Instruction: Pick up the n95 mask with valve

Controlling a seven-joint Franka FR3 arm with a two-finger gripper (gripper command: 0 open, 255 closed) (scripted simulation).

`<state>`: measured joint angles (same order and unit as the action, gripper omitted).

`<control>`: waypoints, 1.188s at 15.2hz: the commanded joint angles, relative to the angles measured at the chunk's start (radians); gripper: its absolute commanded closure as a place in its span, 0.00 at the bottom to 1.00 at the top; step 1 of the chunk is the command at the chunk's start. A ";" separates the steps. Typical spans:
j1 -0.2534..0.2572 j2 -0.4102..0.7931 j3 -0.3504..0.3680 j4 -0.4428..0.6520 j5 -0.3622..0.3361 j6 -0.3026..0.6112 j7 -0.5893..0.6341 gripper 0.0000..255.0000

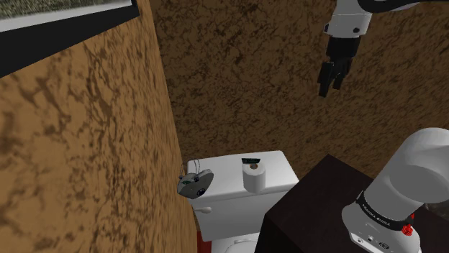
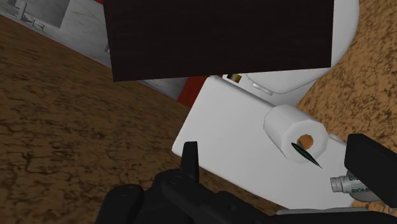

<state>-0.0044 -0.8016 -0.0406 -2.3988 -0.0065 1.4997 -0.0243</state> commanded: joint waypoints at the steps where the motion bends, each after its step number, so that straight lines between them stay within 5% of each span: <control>1: 0.000 0.000 0.000 0.000 0.000 0.000 0.000 0.00; 18: 0.108 0.468 0.170 0.033 0.183 0.441 0.166 0.00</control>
<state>0.0972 -0.3679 0.1186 -2.3829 0.1676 1.9204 0.1302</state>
